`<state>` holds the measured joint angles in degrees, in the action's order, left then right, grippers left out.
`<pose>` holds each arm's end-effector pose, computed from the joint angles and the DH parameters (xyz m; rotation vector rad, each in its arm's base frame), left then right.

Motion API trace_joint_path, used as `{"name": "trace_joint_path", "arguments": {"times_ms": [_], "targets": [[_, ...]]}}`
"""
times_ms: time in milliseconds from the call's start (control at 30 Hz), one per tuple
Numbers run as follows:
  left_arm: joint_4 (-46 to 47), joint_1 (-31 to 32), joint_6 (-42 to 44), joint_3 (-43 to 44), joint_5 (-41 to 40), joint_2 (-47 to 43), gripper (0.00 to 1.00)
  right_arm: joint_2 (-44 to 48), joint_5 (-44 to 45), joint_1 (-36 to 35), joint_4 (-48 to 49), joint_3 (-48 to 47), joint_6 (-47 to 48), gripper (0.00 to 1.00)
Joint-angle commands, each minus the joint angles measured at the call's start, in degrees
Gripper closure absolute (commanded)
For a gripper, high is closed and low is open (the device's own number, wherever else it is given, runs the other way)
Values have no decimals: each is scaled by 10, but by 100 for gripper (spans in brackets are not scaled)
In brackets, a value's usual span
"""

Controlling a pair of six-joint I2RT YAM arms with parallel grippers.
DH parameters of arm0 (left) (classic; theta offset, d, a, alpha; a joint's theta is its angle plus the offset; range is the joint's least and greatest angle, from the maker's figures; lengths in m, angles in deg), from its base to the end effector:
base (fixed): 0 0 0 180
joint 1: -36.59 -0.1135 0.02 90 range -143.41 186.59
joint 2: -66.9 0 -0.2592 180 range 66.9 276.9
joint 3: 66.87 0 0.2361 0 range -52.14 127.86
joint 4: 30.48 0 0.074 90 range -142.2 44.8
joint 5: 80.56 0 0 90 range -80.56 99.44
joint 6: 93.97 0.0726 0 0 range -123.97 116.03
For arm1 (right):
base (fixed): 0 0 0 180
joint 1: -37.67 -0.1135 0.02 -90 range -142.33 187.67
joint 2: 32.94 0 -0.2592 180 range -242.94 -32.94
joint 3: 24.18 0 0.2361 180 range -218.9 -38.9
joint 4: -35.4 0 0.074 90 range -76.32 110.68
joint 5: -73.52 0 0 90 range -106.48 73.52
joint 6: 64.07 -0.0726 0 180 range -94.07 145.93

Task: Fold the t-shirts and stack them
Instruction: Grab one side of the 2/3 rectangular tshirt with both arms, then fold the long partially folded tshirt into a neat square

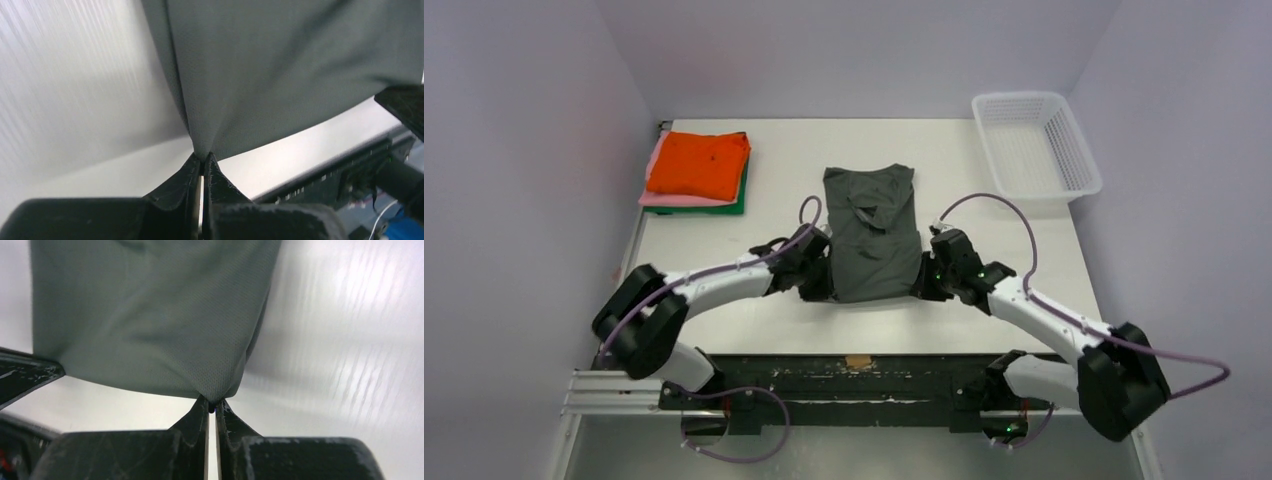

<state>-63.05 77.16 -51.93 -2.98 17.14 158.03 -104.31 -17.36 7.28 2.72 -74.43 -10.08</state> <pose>0.2280 -0.2080 0.1384 -0.1289 2.7793 -0.6578 0.2099 0.1244 0.1558 0.1200 2.5772 0.4783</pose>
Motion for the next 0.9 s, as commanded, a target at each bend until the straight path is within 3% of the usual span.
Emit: {"name": "trace_joint_path", "arguments": {"times_ms": [0,100,200,333,433,633,867], "targets": [[-34,62,-34,-76,-25,-158,100,140,-59,-41,-115,34,9,100],[-81,120,-61,-91,-71,-268,100,222,-69,-77,-157,24,-22,100],[-86,143,-68,-89,-75,-322,100,276,-76,-90,-145,1,-23,100],[-126,141,-56,-41,-130,-336,100,280,21,-90,-165,-66,-21,100],[-144,119,-38,3,-171,-321,100,246,58,-89,-133,-97,-33,100],[-127,0,-5,45,-137,-251,100,94,107,-74,-92,-199,4,100],[-117,-90,30,119,-121,-157,100,-31,11,32,-3,-263,23,100]]}}
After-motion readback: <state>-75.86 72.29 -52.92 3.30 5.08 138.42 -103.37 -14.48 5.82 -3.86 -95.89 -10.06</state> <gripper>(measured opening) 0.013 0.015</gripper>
